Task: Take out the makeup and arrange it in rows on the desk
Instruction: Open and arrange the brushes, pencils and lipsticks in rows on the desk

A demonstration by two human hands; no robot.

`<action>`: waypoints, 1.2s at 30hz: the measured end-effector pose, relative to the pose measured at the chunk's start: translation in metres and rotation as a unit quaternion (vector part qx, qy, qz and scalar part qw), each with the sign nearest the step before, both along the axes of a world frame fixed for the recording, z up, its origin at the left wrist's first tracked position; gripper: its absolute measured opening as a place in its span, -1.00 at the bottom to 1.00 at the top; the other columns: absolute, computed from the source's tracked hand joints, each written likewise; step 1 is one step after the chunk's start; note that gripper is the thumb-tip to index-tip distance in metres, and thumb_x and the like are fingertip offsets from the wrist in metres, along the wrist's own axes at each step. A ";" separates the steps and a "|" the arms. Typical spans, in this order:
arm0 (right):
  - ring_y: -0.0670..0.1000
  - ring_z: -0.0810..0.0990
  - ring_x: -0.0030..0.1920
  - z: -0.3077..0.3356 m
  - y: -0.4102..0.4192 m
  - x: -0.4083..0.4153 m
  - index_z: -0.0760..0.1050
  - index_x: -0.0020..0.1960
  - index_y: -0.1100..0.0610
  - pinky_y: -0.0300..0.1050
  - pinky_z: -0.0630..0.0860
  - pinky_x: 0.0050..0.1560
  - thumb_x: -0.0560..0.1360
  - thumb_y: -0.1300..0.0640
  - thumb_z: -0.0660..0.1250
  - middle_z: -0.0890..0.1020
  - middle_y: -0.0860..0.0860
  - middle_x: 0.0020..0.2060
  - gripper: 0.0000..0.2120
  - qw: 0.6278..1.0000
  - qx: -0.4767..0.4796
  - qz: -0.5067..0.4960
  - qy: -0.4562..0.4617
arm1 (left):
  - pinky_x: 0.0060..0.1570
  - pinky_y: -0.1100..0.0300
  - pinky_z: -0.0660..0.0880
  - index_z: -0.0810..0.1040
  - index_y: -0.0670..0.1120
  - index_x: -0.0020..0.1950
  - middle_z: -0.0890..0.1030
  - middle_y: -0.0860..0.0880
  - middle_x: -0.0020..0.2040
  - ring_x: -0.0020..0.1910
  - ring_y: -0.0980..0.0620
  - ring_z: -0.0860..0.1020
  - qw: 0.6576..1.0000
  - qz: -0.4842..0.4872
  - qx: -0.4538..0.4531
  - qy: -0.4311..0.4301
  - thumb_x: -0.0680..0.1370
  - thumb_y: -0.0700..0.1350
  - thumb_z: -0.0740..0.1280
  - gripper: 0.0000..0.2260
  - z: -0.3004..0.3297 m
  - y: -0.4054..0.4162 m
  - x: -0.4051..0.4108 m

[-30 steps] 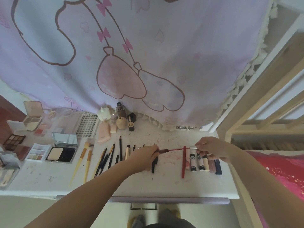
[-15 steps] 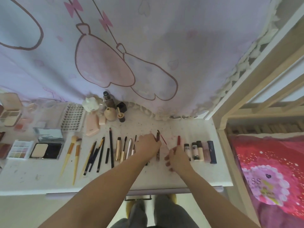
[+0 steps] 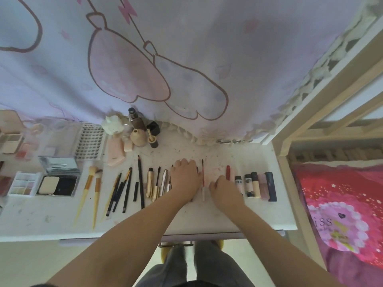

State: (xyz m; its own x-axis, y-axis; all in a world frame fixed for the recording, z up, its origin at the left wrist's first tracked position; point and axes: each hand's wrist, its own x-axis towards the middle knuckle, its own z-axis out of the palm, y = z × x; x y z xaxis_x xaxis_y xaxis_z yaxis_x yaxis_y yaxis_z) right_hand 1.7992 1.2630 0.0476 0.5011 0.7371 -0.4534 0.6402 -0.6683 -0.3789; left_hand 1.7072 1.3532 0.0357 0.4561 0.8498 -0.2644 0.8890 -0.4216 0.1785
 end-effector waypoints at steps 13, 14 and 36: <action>0.04 0.47 -0.24 -0.009 0.052 0.094 0.48 -0.05 0.12 -0.15 0.34 -0.28 0.57 -0.08 0.12 0.49 -0.02 -0.30 -0.70 0.979 -0.064 0.142 -0.130 | 0.19 0.02 0.31 0.39 -0.17 0.27 0.46 -0.15 0.23 0.23 -0.15 0.36 0.995 -0.048 -0.070 0.047 0.59 -0.08 0.09 -0.69 -0.018 -0.053 0.071; 0.04 0.48 -0.25 -0.009 0.053 0.095 0.50 -0.07 0.12 -0.15 0.34 -0.28 0.57 -0.10 0.12 0.49 -0.02 -0.32 -0.68 0.976 -0.065 0.156 -0.141 | 0.20 0.02 0.30 0.39 -0.17 0.27 0.46 -0.15 0.23 0.24 -0.15 0.36 0.995 -0.040 -0.075 0.047 0.58 -0.09 0.09 -0.69 -0.019 -0.052 0.072; -0.10 0.39 -0.45 0.100 0.020 0.053 0.46 -0.10 0.18 -0.29 0.32 -0.43 0.60 0.13 0.19 0.55 -0.04 -0.43 -0.84 0.922 0.102 0.059 0.369 | -0.31 0.15 0.29 0.40 0.03 -0.11 0.45 0.05 -0.34 -0.32 0.03 0.42 0.955 -0.076 -0.143 -0.248 0.64 -0.04 0.10 -0.84 0.080 -0.021 -0.027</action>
State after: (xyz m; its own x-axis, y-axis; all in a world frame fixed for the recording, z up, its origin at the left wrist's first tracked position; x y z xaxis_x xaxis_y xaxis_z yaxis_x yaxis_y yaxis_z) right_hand 1.8519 1.2828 0.1472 0.0231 0.8744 -0.4847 0.2217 -0.4773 -0.8503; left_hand 1.6802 1.3326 0.1158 0.6982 0.6888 -0.1952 0.5978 -0.4108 0.6884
